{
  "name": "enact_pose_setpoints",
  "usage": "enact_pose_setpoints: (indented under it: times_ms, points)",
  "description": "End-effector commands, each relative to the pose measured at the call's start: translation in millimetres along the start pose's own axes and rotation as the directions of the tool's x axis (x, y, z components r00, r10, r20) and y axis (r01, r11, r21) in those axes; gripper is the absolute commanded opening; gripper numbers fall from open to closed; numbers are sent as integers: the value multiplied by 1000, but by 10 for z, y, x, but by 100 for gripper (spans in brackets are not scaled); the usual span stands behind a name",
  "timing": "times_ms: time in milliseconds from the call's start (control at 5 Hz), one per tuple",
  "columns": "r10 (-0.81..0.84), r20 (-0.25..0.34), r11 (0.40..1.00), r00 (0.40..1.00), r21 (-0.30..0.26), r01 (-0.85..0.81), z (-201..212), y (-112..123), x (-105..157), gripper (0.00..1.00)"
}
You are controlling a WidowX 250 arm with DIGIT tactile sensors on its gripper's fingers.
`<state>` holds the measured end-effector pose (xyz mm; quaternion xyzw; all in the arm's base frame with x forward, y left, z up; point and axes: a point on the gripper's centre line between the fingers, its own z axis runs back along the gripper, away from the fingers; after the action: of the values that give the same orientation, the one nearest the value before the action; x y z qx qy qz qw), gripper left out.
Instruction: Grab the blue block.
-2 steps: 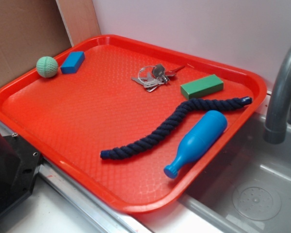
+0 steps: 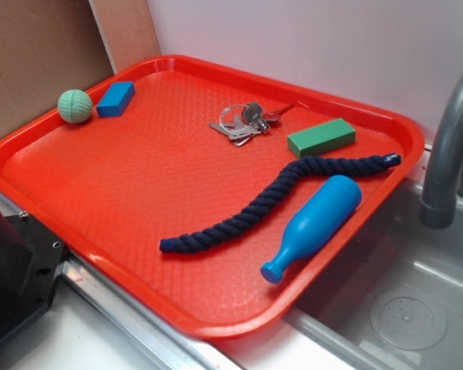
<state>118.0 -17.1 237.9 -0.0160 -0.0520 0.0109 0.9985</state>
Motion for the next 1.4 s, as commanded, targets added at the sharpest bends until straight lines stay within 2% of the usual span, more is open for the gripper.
enact_pose_setpoints:
  times_ms: [0, 200, 400, 600, 1000, 1200]
  points:
    - [296, 14, 951, 955, 86, -296, -813, 1029, 636, 100]
    - [346, 27, 935, 938, 76, -347, -1105, 1282, 903, 100]
    - [351, 55, 932, 935, 76, -354, -1367, 1477, 1048, 100]
    - [349, 71, 932, 934, 83, -354, -1529, 1488, 1148, 100]
    - [389, 35, 916, 921, 91, -390, -1831, 1365, 1370, 100]
    - [542, -21, 839, 840, 63, -540, -1965, 1429, 1379, 100]
